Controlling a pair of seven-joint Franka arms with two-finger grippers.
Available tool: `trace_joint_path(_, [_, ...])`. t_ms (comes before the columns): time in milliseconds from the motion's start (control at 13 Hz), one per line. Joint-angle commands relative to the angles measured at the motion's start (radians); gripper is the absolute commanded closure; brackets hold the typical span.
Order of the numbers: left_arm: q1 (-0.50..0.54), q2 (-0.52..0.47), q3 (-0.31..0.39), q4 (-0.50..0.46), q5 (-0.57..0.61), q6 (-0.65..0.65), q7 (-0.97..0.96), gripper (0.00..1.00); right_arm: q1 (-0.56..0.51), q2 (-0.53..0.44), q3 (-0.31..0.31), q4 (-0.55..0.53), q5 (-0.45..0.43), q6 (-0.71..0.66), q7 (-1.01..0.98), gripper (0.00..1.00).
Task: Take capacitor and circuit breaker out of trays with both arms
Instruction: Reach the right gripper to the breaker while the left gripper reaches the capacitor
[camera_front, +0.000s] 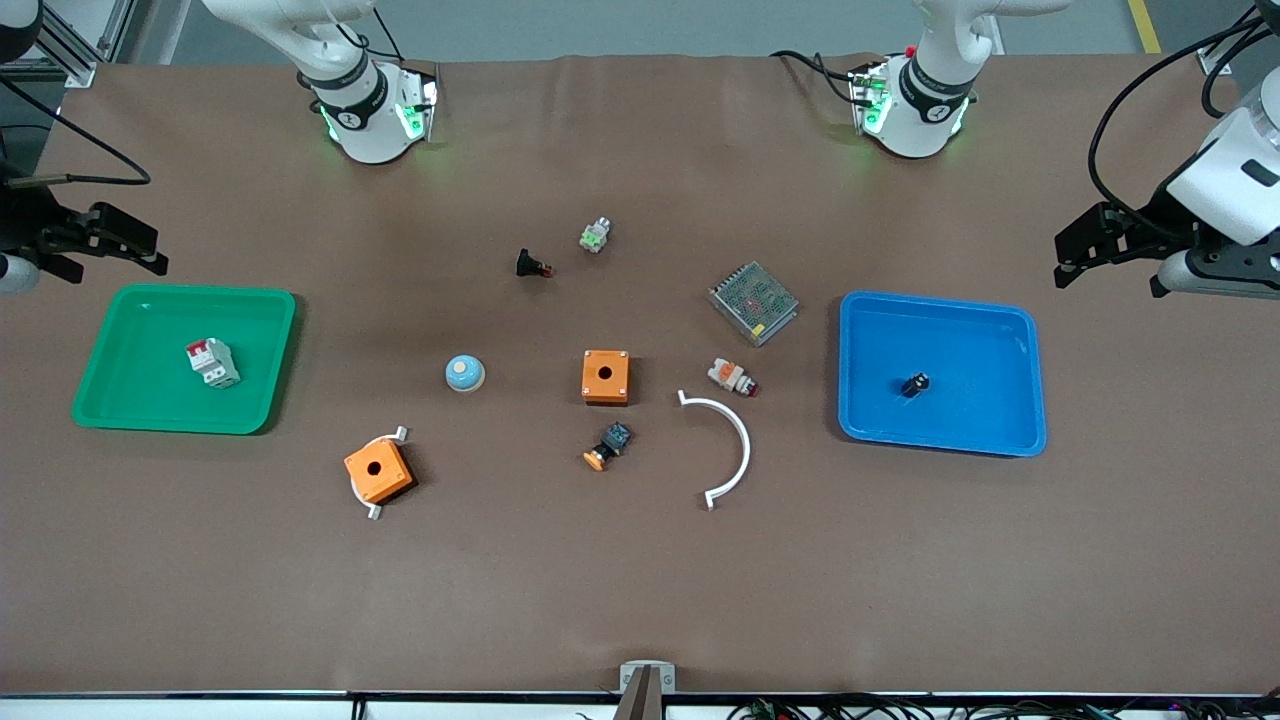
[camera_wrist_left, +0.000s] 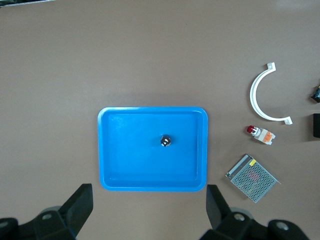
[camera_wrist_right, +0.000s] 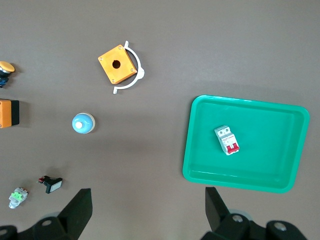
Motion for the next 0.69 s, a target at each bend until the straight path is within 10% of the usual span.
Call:
trace_joint_path(0, [-0.003, 0.010, 0.002, 0.028, -0.010, -0.023, -0.013, 0.00, -0.025, -0.027, 0.000, -0.018, 0.023, 0.004, -0.039, 0.00])
trace_joint_path(615, [0.003, 0.052, 0.002, -0.018, -0.004, -0.039, -0.005, 0.00, -0.057, 0.003, 0.000, -0.023, 0.009, 0.017, -0.092, 0.00])
